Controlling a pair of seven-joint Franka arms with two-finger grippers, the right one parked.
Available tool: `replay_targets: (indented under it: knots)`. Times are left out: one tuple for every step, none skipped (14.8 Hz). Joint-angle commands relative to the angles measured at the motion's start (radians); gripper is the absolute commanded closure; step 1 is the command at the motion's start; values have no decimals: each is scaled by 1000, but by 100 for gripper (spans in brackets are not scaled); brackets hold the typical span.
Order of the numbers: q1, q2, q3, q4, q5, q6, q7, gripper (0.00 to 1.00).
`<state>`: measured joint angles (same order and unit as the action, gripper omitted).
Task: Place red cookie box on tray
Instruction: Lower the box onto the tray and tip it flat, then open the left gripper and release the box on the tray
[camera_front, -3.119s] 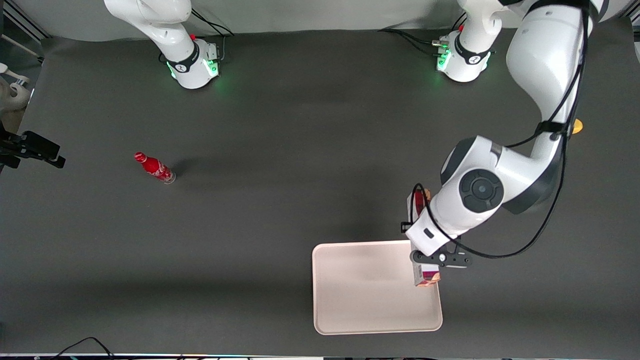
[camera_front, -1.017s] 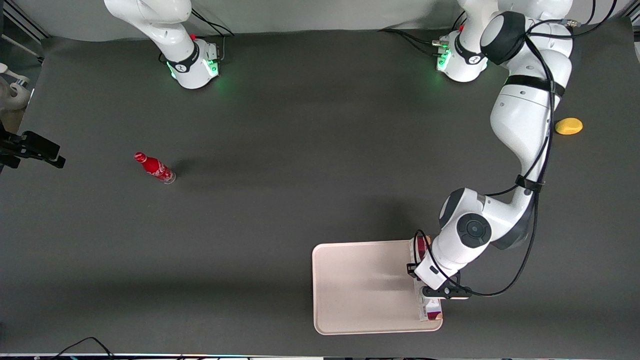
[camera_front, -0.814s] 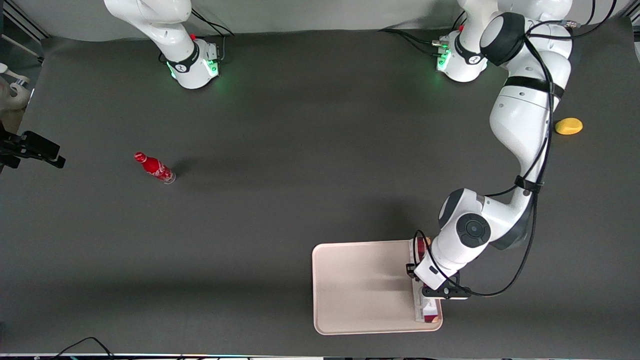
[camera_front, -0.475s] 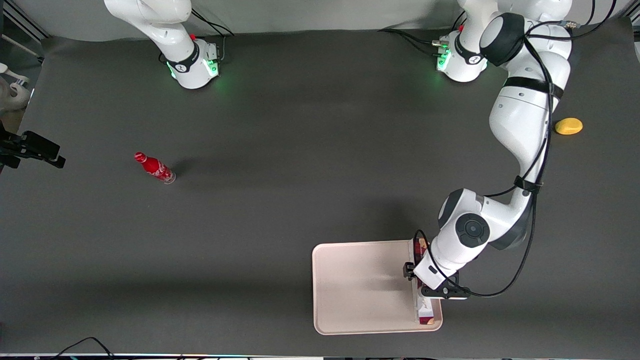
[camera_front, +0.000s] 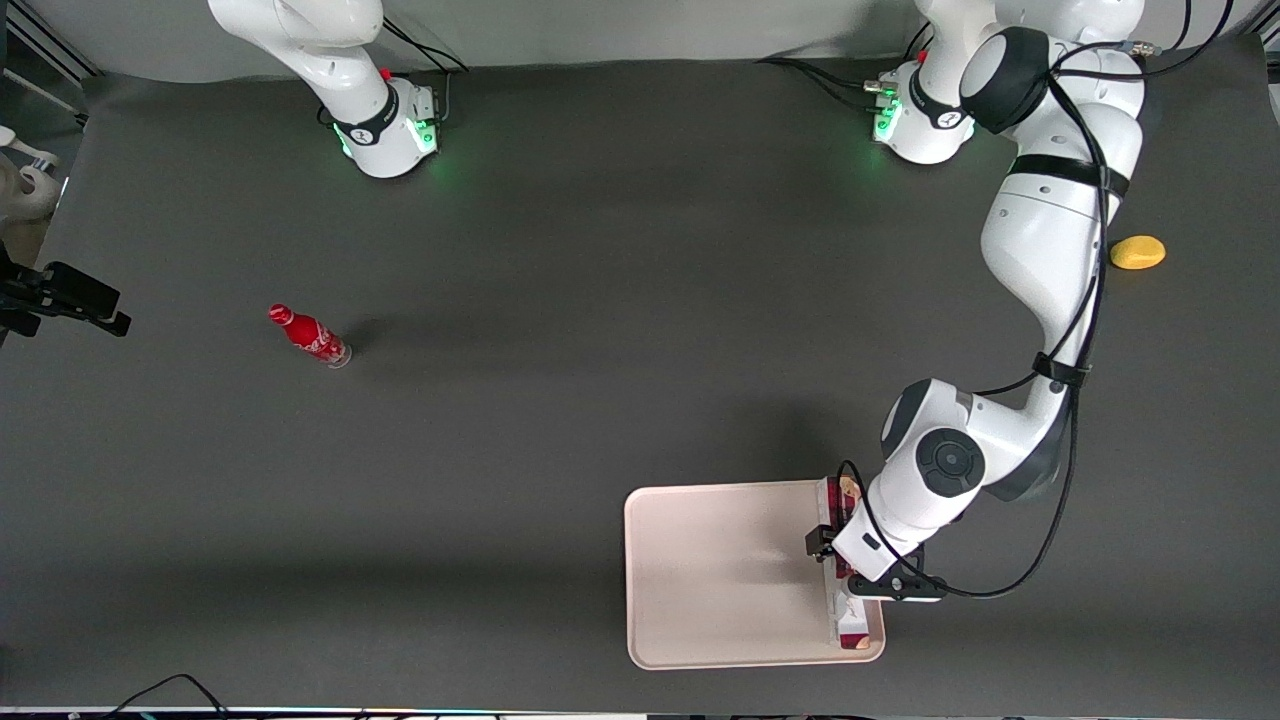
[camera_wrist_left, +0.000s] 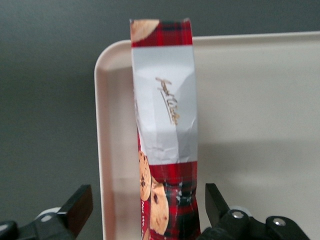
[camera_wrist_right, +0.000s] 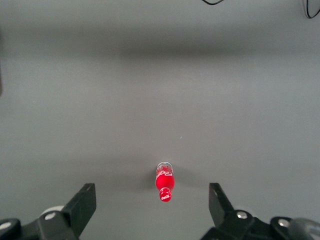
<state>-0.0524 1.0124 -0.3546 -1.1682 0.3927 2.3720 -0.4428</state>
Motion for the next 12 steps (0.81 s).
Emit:
replay_targets:
  knots:
    - [-4, -61, 3, 4, 5, -72, 9, 0]
    - [-4, -89, 0, 2, 5, -123, 13, 0]
    - [-1, -118, -15, -2, 0, -173, 24, 0]
    - [9, -150, -35, -22, -6, -219, 38, 0]
    - [23, -205, -40, -68, -24, -237, 56, 0]
    - [29, -263, -37, -121, -38, -241, 85, 0]
    - [31, -328, -35, -178, -47, -244, 108, 0]
    - [42, -398, -34, -250, -57, -244, 119, 0]
    - [60, -469, -34, -316, -70, -244, 130, 0]
    - [74, -539, -32, -379, -98, -250, 162, 0]
    - [80, -602, -17, -434, -135, -254, 220, 0]
    - [85, -671, 18, -497, -188, -257, 284, 0]
